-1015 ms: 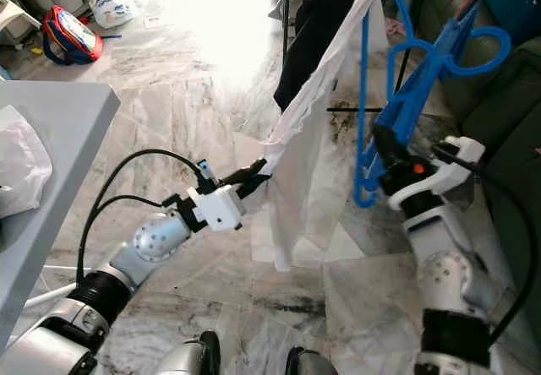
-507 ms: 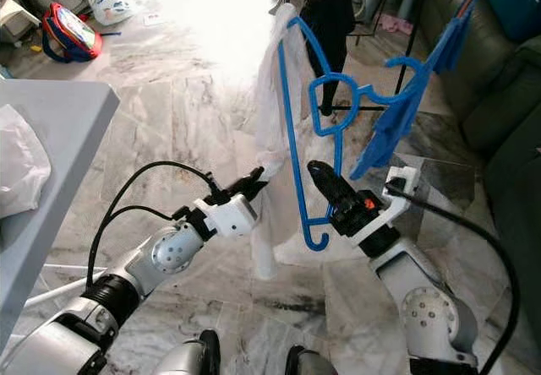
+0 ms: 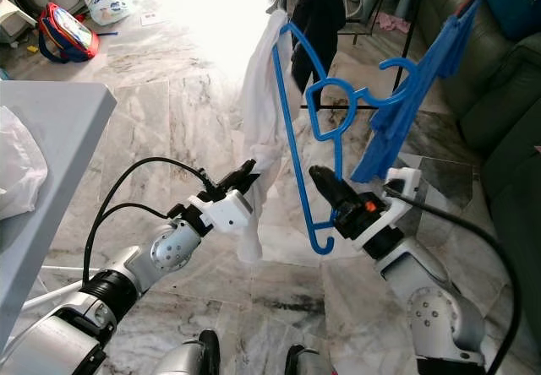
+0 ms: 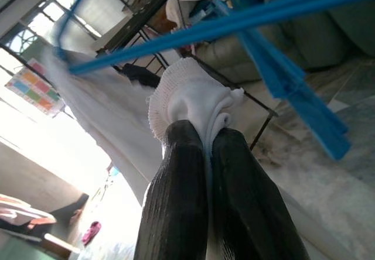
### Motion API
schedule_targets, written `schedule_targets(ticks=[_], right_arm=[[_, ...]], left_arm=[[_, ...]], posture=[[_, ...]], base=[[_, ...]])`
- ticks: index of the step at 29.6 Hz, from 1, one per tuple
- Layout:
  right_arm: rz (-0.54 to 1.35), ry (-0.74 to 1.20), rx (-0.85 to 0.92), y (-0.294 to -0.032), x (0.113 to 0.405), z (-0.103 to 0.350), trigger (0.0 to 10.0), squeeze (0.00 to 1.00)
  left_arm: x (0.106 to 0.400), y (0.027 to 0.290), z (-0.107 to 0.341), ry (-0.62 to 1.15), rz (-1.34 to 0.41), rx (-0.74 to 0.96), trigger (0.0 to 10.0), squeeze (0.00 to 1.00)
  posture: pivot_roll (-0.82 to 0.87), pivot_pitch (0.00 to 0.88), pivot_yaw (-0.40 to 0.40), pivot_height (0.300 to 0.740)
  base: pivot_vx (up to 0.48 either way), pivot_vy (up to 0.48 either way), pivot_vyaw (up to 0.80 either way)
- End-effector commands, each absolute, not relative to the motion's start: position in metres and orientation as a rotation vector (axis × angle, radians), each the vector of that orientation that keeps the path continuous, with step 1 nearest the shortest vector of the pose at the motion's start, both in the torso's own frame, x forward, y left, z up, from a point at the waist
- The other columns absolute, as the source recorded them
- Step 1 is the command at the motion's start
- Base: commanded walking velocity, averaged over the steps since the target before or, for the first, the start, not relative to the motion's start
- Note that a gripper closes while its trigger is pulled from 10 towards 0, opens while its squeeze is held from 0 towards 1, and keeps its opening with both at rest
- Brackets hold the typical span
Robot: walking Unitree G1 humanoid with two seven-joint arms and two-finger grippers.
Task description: Hang hanger
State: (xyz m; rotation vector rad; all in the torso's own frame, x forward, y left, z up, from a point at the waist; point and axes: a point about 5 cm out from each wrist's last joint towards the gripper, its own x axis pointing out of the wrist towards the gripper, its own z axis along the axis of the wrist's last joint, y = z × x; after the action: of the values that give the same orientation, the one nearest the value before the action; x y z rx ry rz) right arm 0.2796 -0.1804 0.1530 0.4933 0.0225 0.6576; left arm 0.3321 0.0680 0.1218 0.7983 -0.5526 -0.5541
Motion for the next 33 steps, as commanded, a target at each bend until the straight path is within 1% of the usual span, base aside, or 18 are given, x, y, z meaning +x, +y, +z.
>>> schedule_targets(ticks=[1,4,5,6,8,9,15,18,19,20,21,23,24,26,33], right_arm=[[0.611,0.04,0.499,-0.187,0.282,0.149,10.0,0.0],[0.516,0.135,0.414,-0.195,0.285,0.132,10.0,0.0],[0.516,0.135,0.414,-0.195,0.285,0.132,10.0,0.0],[0.476,0.209,0.355,-0.199,0.284,0.12,10.0,0.0],[0.465,0.258,0.301,-0.203,0.28,0.112,10.0,0.0],[0.465,0.258,0.301,-0.203,0.28,0.112,10.0,0.0],[0.42,0.291,0.203,-0.229,0.275,0.109,10.0,0.0],[0.464,0.347,0.121,-0.235,0.266,0.102,10.0,0.0],[0.487,0.375,0.083,-0.236,0.262,0.099,10.0,0.0],[0.531,0.426,-0.003,-0.239,0.254,0.093,10.0,0.0],[0.531,0.426,-0.003,-0.239,0.254,0.093,10.0,0.0],[0.594,0.499,-0.106,-0.244,0.242,0.083,10.0,0.0],[0.607,0.515,-0.13,-0.246,0.239,0.081,10.0,0.0],[0.662,0.534,-0.164,-0.248,0.232,0.08,10.0,0.0],[0.682,0.504,-0.157,-0.249,0.232,0.087,10.0,0.0]], left_arm=[[0.334,0.07,0.122,-0.556,-0.54,0.809,10.0,0.0],[0.335,0.072,0.126,-0.573,-0.51,0.808,10.0,0.0],[0.335,0.072,0.126,-0.573,-0.51,0.808,10.0,0.0],[0.337,0.075,0.129,-0.586,-0.479,0.812,10.0,0.0],[0.339,0.078,0.13,-0.587,-0.46,0.812,10.0,0.0],[0.339,0.078,0.13,-0.587,-0.46,0.812,10.0,0.0],[0.347,0.091,0.142,-0.597,-0.383,0.819,10.0,0.0],[0.351,0.095,0.147,-0.609,-0.364,0.829,10.0,0.0],[0.352,0.096,0.15,-0.614,-0.356,0.828,10.0,0.0],[0.354,0.098,0.155,-0.628,-0.343,0.824,10.0,0.0],[0.354,0.098,0.155,-0.628,-0.343,0.824,10.0,0.0],[0.356,0.099,0.162,-0.645,-0.335,0.819,10.0,0.0],[0.357,0.099,0.164,-0.652,-0.333,0.815,10.0,0.0],[0.358,0.1,0.168,-0.668,-0.332,0.815,10.0,0.0],[0.356,0.099,0.167,-0.673,-0.361,0.815,10.0,0.0]], posture=[[-0.06,0.22,-0.007,0.74],[-0.06,0.221,-0.008,0.74],[-0.06,0.221,-0.008,0.74],[-0.06,0.221,-0.008,0.74],[-0.06,0.227,-0.005,0.74],[-0.06,0.227,-0.005,0.74],[-0.06,0.233,0.0,0.74],[-0.06,0.234,0.004,0.74],[-0.06,0.234,0.006,0.74],[-0.06,0.235,0.008,0.74],[-0.06,0.235,0.008,0.74],[-0.05,0.236,0.01,0.74],[-0.05,0.237,0.012,0.74],[-0.05,0.237,0.014,0.74],[-0.05,0.238,0.022,0.74]], base=[[0.0,0.0,0.0],[0.0,0.0,0.0],[0.0,0.0,0.0],[0.0,0.0,0.0],[0.0,0.0,0.0],[0.0,0.0,0.0],[0.0,0.0,0.0],[0.0,0.0,0.0],[0.0,0.0,0.0],[0.0,0.0,0.0],[0.0,0.0,0.0],[0.0,0.0,0.0],[0.0,0.0,0.0],[0.0,0.0,0.0],[0.0,0.0,0.0]])
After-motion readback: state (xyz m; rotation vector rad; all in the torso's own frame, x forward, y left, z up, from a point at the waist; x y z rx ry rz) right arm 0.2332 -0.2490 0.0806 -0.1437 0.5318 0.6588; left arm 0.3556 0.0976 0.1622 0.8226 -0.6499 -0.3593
